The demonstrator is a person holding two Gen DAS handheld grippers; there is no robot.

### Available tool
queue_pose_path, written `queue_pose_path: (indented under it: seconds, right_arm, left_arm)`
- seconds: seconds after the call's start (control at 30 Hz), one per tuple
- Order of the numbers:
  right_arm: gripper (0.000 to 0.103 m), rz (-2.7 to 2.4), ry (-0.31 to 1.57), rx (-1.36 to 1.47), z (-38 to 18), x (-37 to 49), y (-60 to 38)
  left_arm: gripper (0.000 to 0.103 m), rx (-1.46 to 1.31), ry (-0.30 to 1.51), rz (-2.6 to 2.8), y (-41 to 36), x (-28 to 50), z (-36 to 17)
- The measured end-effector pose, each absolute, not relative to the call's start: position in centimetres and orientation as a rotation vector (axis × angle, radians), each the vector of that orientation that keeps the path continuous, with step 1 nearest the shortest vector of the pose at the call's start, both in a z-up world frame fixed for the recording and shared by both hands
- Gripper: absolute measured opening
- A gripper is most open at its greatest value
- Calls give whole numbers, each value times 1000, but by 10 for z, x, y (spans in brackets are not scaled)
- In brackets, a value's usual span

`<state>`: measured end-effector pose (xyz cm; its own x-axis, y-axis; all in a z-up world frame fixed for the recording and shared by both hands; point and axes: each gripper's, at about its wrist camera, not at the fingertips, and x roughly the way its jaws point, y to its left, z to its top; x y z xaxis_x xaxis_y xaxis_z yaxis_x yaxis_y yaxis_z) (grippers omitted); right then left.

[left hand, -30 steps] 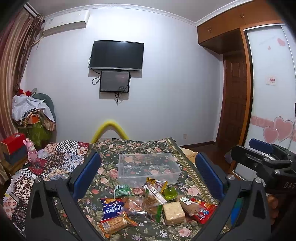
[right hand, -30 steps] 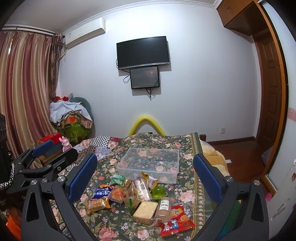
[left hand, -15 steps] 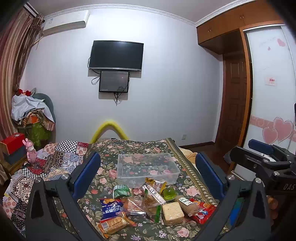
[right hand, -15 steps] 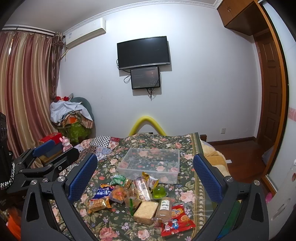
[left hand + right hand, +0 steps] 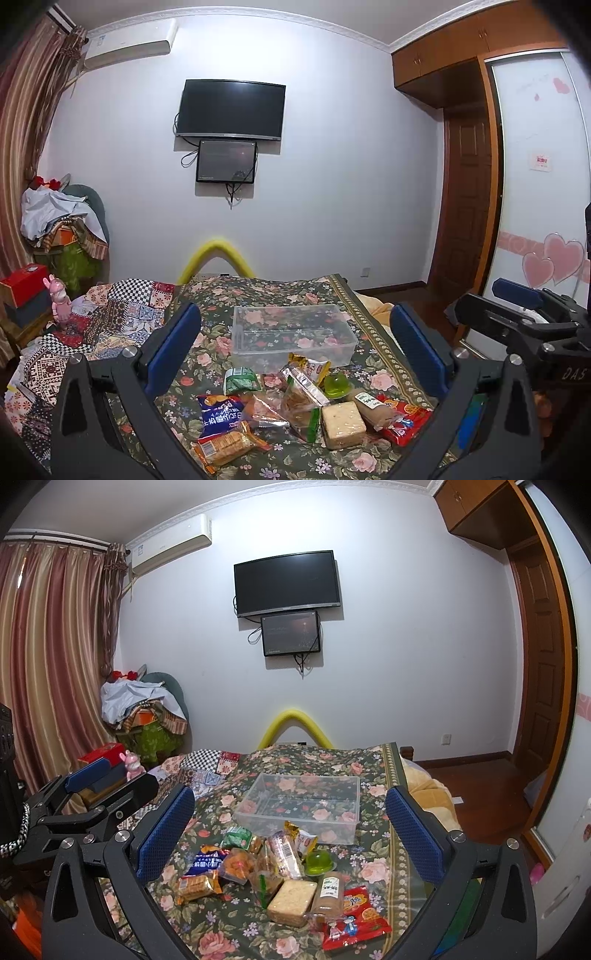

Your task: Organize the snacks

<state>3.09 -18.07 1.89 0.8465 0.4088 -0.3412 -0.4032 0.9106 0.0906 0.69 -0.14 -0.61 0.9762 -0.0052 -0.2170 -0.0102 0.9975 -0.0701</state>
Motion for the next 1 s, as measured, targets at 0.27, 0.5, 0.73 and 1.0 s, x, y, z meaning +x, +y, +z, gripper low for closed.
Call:
queue_pose_path:
  seconds: [0.27,0.5,0.73,1.0]
  right_arm:
    - [103,429,379,18,16,35,-181]
    - [103,399,422,0,6,42,-185]
    - [103,330,534,-38,-27,59,-202]
    - [103,250,733,-48,-77,79,-223]
  left_arm:
    - [103,-68,230,-6,-1,9,-8]
    - [103,-68,292,-22,10,23,-22]
    - [103,-85,422,-3,40,41,-54]
    - [103,-146,624,30,83,66,-111]
